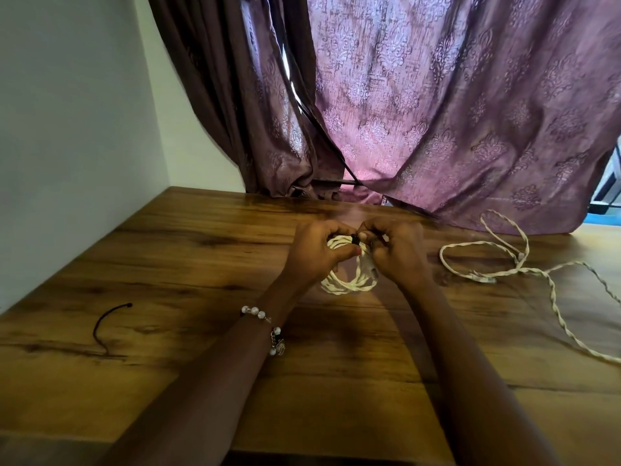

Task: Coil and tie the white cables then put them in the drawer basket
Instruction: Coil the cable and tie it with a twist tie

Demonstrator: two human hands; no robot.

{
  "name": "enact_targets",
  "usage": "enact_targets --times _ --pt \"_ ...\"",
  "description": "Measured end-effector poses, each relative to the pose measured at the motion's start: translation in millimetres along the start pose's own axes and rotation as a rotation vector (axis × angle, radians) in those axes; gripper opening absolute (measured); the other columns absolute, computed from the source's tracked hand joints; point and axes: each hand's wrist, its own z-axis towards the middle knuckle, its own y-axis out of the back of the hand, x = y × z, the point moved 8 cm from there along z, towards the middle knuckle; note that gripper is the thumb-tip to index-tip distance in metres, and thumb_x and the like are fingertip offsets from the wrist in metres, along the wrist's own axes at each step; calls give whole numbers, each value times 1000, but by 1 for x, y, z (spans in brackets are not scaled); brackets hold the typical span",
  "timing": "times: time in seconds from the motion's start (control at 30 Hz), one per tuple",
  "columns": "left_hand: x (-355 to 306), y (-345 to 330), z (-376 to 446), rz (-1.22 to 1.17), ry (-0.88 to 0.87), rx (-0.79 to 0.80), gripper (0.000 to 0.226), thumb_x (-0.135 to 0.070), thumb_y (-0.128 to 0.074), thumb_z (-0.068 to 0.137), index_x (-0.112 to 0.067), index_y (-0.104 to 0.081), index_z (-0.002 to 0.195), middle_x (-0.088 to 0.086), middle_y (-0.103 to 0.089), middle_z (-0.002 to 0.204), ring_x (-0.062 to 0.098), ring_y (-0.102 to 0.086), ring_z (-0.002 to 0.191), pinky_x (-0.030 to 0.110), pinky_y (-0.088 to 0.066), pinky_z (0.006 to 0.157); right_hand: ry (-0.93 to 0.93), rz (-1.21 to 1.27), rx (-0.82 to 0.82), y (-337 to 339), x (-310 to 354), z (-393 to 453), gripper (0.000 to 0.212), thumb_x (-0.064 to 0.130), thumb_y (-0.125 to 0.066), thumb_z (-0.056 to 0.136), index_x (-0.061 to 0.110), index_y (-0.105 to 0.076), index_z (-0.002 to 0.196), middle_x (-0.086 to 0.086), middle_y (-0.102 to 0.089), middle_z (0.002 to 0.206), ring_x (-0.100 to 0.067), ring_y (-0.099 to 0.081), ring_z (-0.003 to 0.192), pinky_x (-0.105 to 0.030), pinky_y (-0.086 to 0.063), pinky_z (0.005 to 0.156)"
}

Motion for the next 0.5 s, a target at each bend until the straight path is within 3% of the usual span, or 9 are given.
enact_targets --times 0.07,0.13,0.27,0.5 --pt "5 -1 -2 -48 45 -36 27 -8 -82 68 -9 -73 94 1 -71 76 18 -66 56 31 -53 51 -29 31 8 -1 -4 1 11 1 -62 73 5 -72 70 -3 -68 63 -12 -58 57 -15 -38 53" --pt "8 -1 -2 -119 90 -53 26 -6 -82 70 -7 -73 94 0 -69 70 13 -57 41 23 -46 42 -73 120 29 0 -10 2 10 0 -64 77 6 -70 71 -1 -66 66 -7 -58 61 -16 -42 55" --pt "11 -5 0 -190 129 -22 26 -3 -80 70 -3 -73 95 6 -71 73 9 -53 39 20 -42 41 -97 172 123 -1 -19 -1 13 -3 -64 81 8 -67 75 5 -63 68 -2 -55 62 -14 -42 58" --pt "14 -5 0 -199 141 11 26 -4 -80 71 -4 -72 96 13 -72 77 21 -55 41 24 -44 41 -163 260 227 -4 -26 -4 13 -8 -63 83 4 -68 82 7 -64 72 2 -59 63 -10 -46 58"
